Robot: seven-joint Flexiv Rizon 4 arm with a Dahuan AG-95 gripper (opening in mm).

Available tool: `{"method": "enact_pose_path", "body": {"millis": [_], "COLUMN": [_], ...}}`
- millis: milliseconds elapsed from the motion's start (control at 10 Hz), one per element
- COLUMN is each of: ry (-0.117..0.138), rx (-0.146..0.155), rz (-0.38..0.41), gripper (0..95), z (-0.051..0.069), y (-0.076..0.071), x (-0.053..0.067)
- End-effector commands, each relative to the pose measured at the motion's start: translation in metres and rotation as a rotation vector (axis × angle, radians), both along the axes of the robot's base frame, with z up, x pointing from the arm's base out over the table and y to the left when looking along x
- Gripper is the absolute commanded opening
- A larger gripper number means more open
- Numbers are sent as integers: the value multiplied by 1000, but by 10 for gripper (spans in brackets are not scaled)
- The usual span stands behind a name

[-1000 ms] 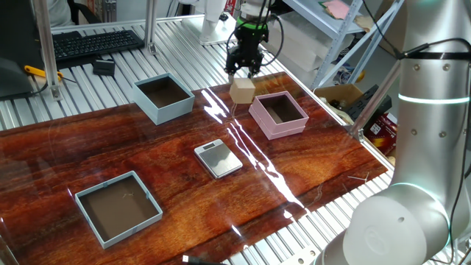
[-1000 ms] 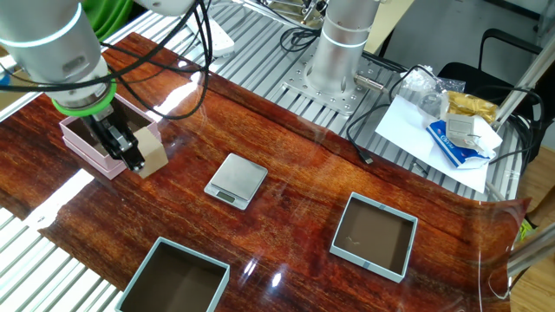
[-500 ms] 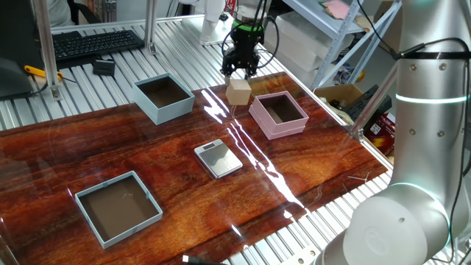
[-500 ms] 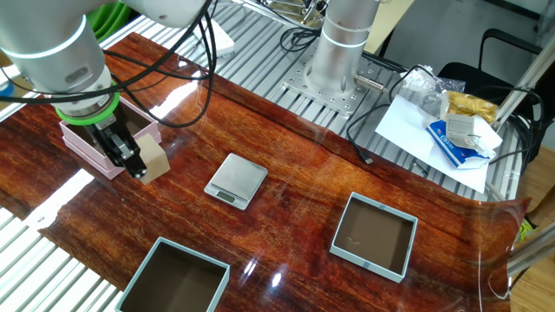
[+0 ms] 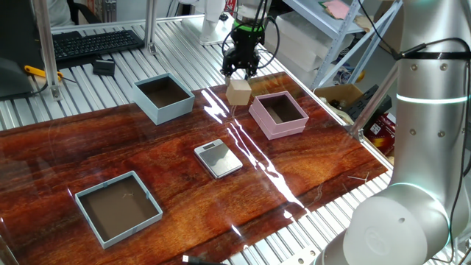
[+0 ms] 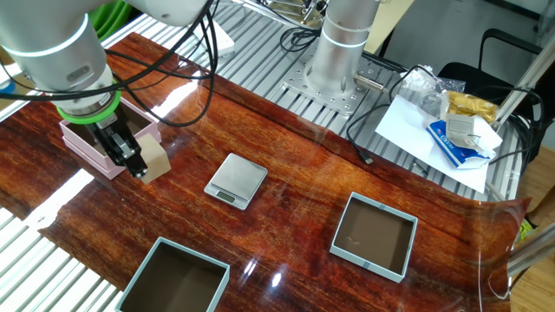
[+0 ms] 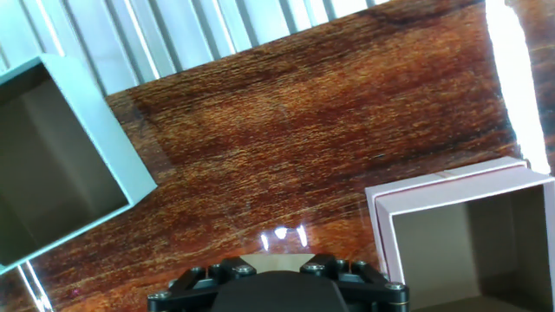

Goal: Move an object from one box to another

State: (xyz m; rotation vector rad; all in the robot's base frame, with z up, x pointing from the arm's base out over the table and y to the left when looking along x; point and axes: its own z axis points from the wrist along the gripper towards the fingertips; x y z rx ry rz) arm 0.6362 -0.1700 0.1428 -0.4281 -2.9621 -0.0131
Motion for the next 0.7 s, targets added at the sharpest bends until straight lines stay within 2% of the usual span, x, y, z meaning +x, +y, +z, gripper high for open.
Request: {"method": "enact_pose_path", "body": {"millis": [100,300,400,600,700], "ry": [-11,-23,-39,-55,-54], "rx": [0,9,13,10,-4], "rz": [37,58,82,132,165], "gripper": [0,0,0,0,0], "z": [0,0,0,0,0], "y": [0,0,0,0,0], "x": [0,0,0,0,0]}}
